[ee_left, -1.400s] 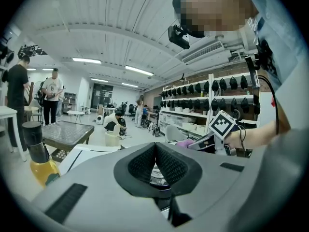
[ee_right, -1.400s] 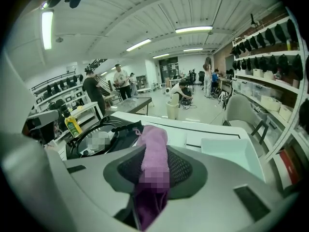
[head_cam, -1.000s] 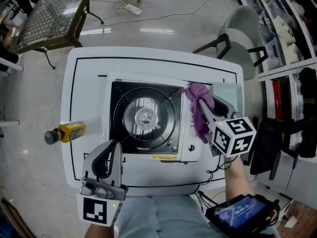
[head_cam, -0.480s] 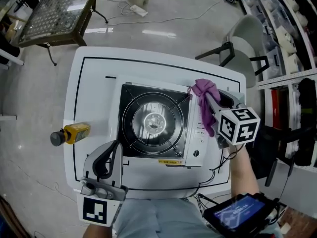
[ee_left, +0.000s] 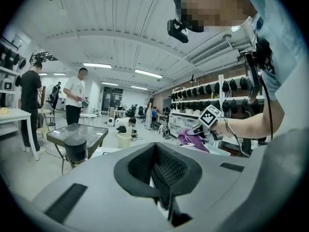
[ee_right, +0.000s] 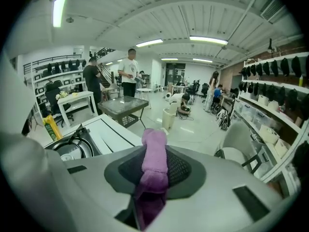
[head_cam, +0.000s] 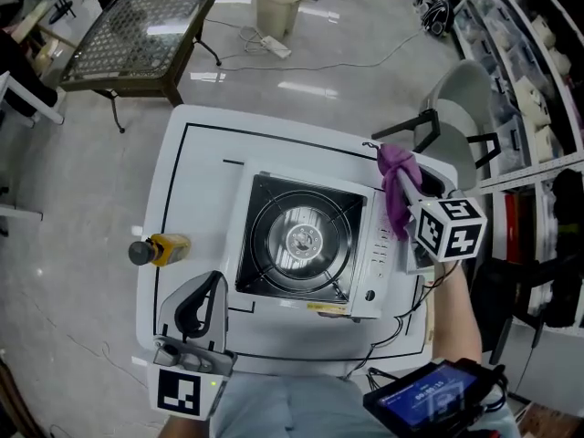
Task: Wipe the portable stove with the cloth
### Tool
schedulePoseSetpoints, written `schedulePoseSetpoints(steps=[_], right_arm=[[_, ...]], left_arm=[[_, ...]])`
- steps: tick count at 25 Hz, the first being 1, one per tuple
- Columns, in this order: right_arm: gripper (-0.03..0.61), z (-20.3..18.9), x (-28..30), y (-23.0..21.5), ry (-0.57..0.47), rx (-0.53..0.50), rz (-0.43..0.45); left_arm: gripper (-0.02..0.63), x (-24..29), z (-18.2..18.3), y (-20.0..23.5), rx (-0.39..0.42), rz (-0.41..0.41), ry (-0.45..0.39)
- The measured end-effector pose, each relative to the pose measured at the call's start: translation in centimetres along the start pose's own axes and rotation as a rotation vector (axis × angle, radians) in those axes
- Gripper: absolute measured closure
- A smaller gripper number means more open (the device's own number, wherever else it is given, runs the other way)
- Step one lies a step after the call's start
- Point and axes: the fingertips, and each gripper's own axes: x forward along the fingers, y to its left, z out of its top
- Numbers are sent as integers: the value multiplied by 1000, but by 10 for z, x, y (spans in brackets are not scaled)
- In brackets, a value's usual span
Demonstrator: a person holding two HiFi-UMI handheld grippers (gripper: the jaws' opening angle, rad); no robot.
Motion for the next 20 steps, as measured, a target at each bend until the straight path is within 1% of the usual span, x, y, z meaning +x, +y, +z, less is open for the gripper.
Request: schedulePoseSetpoints(steps=[1, 4, 6, 7, 9, 11, 13, 17, 18, 20], right_arm=[[457, 9, -5, -1, -17, -18, -1], [459, 38, -21, -4, -66, -47, 5], [457, 54, -30, -6, -89, -80, 2], [457, 58, -33, -6, -85, -116, 2], [457, 60, -35, -3, -45, -201, 18], [457, 52, -32, 0, 21, -271, 45], [457, 37, -23, 0, 90, -321, 54], [457, 2, -6, 0, 196, -366, 73], [457, -5, -2, 2, 216, -379, 92], [457, -15, 4, 11, 246, -417, 158]], left_arm=[[595, 0, 6, -1, 8, -4, -21], [595, -2, 12, -2, 9, -11, -33], [595, -1, 18, -3, 22, -22, -60], [595, -2, 16, -3, 16, -23, -53], [595, -4, 7, -2, -10, -21, -16], [595, -4, 3, 0, -19, -23, -6], [595, -4, 0, 3, -23, -24, -4], [595, -4, -12, 9, -40, -19, 18], [595, -4, -15, 11, -46, -15, 24], [595, -3, -20, 15, -56, -9, 32]])
